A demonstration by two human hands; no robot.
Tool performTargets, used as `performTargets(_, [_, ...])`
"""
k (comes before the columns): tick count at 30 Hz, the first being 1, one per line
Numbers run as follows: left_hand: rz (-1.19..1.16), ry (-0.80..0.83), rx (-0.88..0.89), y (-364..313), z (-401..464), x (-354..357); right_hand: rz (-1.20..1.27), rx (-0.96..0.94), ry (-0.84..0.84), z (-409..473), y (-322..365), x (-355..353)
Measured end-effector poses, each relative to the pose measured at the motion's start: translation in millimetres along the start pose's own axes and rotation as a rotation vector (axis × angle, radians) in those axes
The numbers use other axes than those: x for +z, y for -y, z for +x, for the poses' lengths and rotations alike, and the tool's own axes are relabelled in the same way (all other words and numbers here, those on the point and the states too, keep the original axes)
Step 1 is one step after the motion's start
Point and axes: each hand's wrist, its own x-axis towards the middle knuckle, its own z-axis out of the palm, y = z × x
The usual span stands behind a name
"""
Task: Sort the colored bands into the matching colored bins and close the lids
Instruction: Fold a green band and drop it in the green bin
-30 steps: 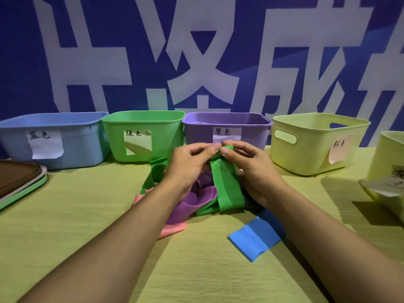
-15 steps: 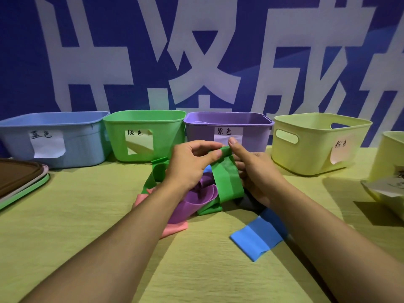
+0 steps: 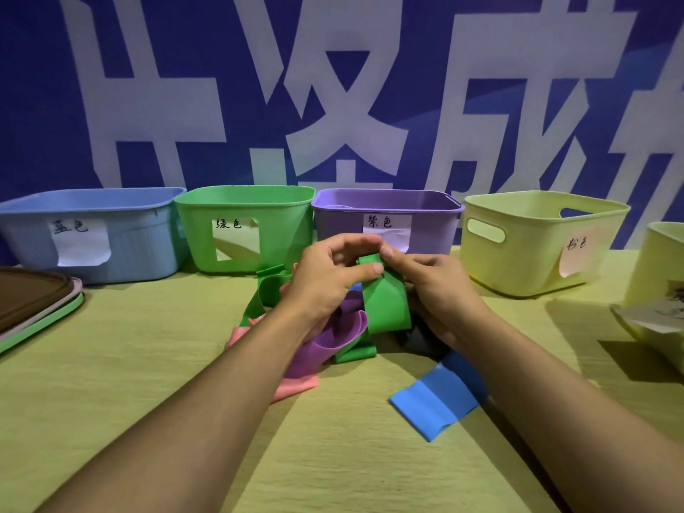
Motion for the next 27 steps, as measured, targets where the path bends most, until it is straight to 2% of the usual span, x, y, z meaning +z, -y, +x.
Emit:
performTargets(4, [-0.051, -0.065, -0.094, 0.9, 3.2, 1.0, 0.016, -0.035, 0.012, 3.2, -1.3, -1.5])
performTargets(8, [0.153, -0.068, -0.155, 10.2, 5.2, -2.7, 0.029, -0.071, 0.055, 4.8, -0.2, -2.9])
performTargets(13, [0.202, -0.103, -0.158, 11.6, 4.4, -5.1, 0.024, -0.068, 0.064, 3.0, 0.8, -2.4])
performTargets(20, [0.152, -0.107, -0.151, 14.2, 3.1, -4.0, 0.031, -0.008, 0.083, -1.0, 4.2, 0.7])
performTargets(27, [-0.040, -0.092, -0.186, 8.4, 1.0, 1.8, 0.001, 0.065, 0.016, -0.6, 13.4, -2.2])
